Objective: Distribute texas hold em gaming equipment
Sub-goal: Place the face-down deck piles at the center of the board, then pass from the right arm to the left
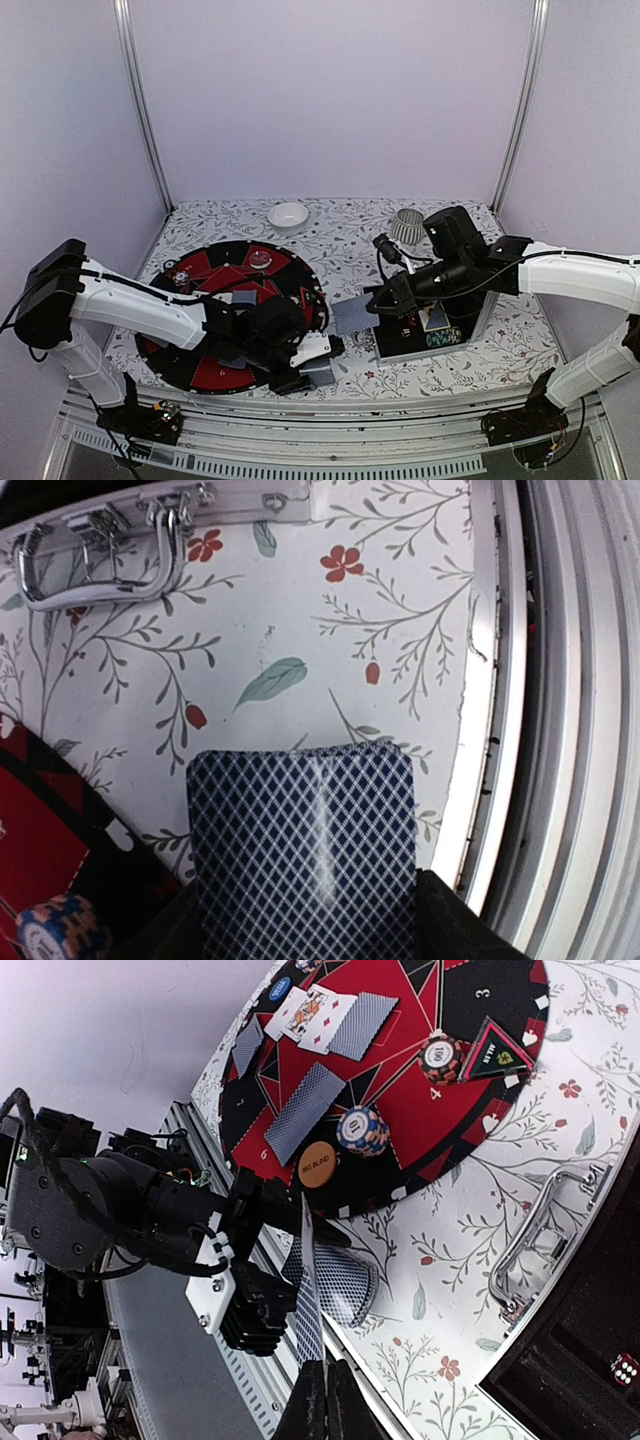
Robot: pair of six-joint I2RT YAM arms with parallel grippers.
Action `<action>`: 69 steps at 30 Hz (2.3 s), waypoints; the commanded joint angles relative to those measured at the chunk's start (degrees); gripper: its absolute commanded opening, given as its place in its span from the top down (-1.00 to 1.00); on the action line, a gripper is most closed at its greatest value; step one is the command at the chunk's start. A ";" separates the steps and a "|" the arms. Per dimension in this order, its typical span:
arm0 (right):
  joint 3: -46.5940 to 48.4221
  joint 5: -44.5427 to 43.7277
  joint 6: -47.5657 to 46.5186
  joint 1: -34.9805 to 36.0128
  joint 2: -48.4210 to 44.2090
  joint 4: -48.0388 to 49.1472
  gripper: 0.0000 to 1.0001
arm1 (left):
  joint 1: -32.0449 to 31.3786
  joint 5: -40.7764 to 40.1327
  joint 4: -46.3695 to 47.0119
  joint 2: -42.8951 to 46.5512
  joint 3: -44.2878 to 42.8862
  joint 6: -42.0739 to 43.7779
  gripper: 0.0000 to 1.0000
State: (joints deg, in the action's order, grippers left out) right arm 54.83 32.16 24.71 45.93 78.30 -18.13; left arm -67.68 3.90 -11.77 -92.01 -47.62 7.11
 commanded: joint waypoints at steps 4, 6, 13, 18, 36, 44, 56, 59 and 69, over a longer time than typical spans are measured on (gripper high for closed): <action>2.57 -4.17 -2.46 -0.37 -1.40 -7.78 0.95 | -0.34 2.00 4.83 -3.55 0.28 4.72 -0.60; 3.61 -4.74 -2.94 -0.44 -1.53 -9.09 0.95 | -0.30 -0.14 7.48 -2.26 1.87 5.72 -0.74; 8.75 -5.69 -5.32 -0.48 -1.17 -15.20 0.95 | -0.43 -4.19 11.99 8.74 5.46 8.46 -0.96; 13.86 -5.79 -7.56 -0.44 -0.61 -21.71 0.95 | -1.60 -6.64 18.45 24.64 9.95 13.36 -0.96; 16.70 20.19 -4.68 2.00 0.03 -15.90 0.95 | -29.35 -48.24 35.96 28.25 11.01 70.03 0.06; 16.96 20.93 -3.93 5.65 2.06 -14.86 0.95 | -29.34 -48.14 36.68 29.20 12.30 73.61 -0.25; 17.80 21.35 -3.27 6.89 3.05 -13.24 0.95 | -29.12 -45.46 25.78 28.10 10.15 67.81 -0.47; 17.84 21.42 -3.20 7.13 3.53 -12.96 0.95 | -28.47 -45.36 29.99 27.28 10.26 70.62 -0.41; 17.70 21.89 -3.51 8.06 3.65 -12.63 0.95 | -26.54 -44.42 31.37 25.51 9.22 72.44 0.57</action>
State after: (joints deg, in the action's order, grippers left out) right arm 71.61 53.10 21.58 53.63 81.78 -31.86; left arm -94.96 -40.95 18.20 -66.37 -36.60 78.94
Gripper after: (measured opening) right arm 0.025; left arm 0.321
